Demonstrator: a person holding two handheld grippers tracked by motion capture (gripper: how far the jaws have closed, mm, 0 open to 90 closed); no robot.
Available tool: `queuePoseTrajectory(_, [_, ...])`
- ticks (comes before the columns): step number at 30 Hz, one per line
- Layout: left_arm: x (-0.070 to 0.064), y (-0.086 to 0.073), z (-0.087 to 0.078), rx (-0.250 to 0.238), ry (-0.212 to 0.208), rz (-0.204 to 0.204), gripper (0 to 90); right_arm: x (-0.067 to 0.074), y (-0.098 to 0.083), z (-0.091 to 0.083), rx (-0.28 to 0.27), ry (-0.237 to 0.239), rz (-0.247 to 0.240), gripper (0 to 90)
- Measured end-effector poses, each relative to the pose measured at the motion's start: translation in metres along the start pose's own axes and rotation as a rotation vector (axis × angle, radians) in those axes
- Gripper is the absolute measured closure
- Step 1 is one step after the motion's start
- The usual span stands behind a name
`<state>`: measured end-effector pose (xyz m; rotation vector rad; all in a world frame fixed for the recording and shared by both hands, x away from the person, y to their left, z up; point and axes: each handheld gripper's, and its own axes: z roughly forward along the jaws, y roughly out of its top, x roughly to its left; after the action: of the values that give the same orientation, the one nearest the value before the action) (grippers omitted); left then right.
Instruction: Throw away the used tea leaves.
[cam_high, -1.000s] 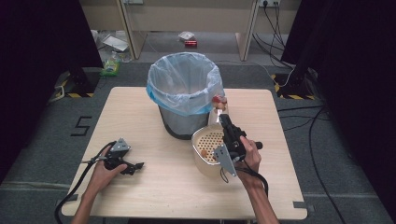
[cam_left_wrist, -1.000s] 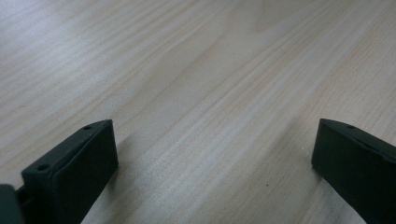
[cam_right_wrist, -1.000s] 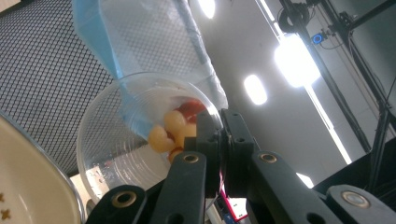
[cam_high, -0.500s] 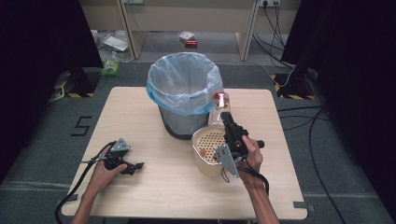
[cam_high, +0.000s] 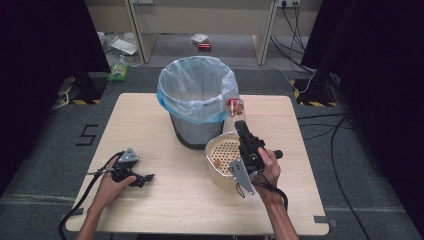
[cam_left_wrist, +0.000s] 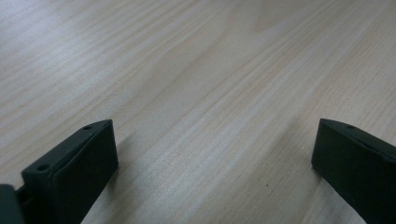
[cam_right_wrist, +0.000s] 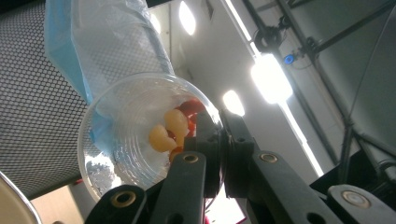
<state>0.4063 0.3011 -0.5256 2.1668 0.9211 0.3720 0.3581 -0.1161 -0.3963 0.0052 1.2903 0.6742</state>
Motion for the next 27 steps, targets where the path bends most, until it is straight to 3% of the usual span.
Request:
queuePoseTrajectory(3, [0.000,0.000,0.000,0.000,0.000,0.000,0.0,0.004,-0.001,-0.001,-0.018,-0.003,-0.013,87.5])
queuePoseTrajectory(4, [0.000,0.000,0.000,0.000,0.000,0.000,0.0,0.005,-0.003,0.000,-0.003,0.009,0.003,87.5])
queuePoseTrajectory(10, [0.000,0.000,0.000,0.000,0.000,0.000,0.0,0.001,0.000,-0.002,-0.026,-0.007,-0.005,87.7])
queuePoseTrajectory(11, [0.000,0.000,0.000,0.000,0.000,0.000,0.0,0.000,0.001,-0.002,-0.045,-0.007,-0.038,87.7])
queuePoseTrajectory(12, [0.000,0.000,0.000,0.000,0.000,0.000,0.0,-0.002,0.000,0.001,-0.026,-0.003,-0.070,87.7])
queuePoseTrajectory(13, [0.000,0.000,0.000,0.000,0.000,0.000,0.0,-0.002,-0.001,0.000,-0.009,-0.015,-0.020,87.8])
queuePoseTrajectory(14, [0.000,0.000,0.000,0.000,0.000,0.000,0.0,-0.004,0.000,-0.001,-0.028,-0.029,0.003,87.8])
queuePoseTrajectory(15, [0.000,0.000,0.000,0.000,0.000,0.000,0.0,-0.003,0.001,0.000,-0.009,-0.012,-0.033,87.8])
queuePoseTrajectory(16, [0.000,0.000,0.000,0.000,0.000,0.000,0.0,-0.002,-0.001,0.002,-0.003,-0.005,-0.037,87.8])
queuePoseTrajectory(19, [0.000,0.000,0.000,0.000,0.000,0.000,0.0,0.001,-0.004,0.002,0.014,-0.001,-0.005,87.8])
queuePoseTrajectory(20, [0.000,0.000,0.000,0.000,0.000,0.000,0.0,0.002,-0.004,0.001,0.014,0.005,-0.033,87.7])
queuePoseTrajectory(27, [0.000,0.000,0.000,0.000,0.001,0.001,0.0,0.011,-0.010,0.003,0.032,0.036,-0.020,87.7])
